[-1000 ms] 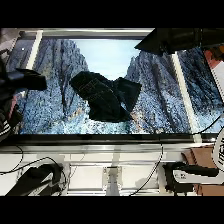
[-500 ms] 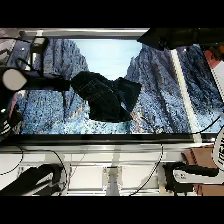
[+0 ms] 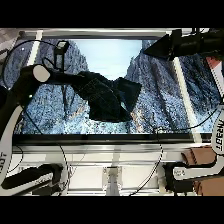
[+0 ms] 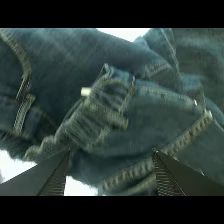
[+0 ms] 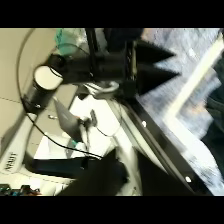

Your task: Fold the clothes and pants, and hang the long-sleeved shirts on hangers.

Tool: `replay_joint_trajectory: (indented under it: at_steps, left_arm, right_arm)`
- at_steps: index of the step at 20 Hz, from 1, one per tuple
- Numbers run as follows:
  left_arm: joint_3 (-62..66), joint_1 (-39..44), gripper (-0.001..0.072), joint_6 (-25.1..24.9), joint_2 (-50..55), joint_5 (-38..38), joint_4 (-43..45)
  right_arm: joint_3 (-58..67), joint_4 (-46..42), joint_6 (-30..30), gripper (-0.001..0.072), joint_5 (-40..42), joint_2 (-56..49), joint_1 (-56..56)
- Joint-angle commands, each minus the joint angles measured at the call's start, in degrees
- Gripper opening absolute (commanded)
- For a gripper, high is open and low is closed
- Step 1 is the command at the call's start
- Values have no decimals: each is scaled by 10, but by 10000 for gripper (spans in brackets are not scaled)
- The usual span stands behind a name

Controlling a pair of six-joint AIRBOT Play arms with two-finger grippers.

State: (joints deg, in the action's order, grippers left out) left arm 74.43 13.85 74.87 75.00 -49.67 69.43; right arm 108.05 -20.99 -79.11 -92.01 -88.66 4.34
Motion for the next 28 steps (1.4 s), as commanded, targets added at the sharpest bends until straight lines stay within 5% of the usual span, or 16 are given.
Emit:
replay_joint_trajectory:
  at_steps: [1,5,10,15,20,21,22,23,24,28]
  left_arm:
    - [0,0,580,-48,43,51,-31]
    - [1,0,578,-143,95,88,-106]
    - [2,0,567,-145,141,137,-117]
    - [3,0,556,-212,161,141,-177]
    - [3,5,452,-214,174,141,-177]
    - [6,7,221,-214,173,139,-177]
    - [12,8,16,-214,170,139,-177]
    - [19,11,16,-214,165,138,-176]
    - [26,12,15,-214,155,138,-176]
    - [31,12,13,-214,76,121,-110]
  right_arm:
    - [-3,-131,-25,419,12,-11,6]
    - [-3,-181,-25,423,21,-11,6]
    - [-3,-180,-25,423,20,-11,6]
    - [-3,-180,-25,423,16,-11,6]
    - [-3,-180,-29,418,9,-11,6]
    - [-3,-180,-29,382,9,-11,6]
    - [-3,-180,-28,237,9,-11,6]
    - [-3,-180,-28,86,10,-11,6]
    - [-3,-181,-28,9,10,-11,6]
    - [-3,-216,-27,6,35,-12,6]
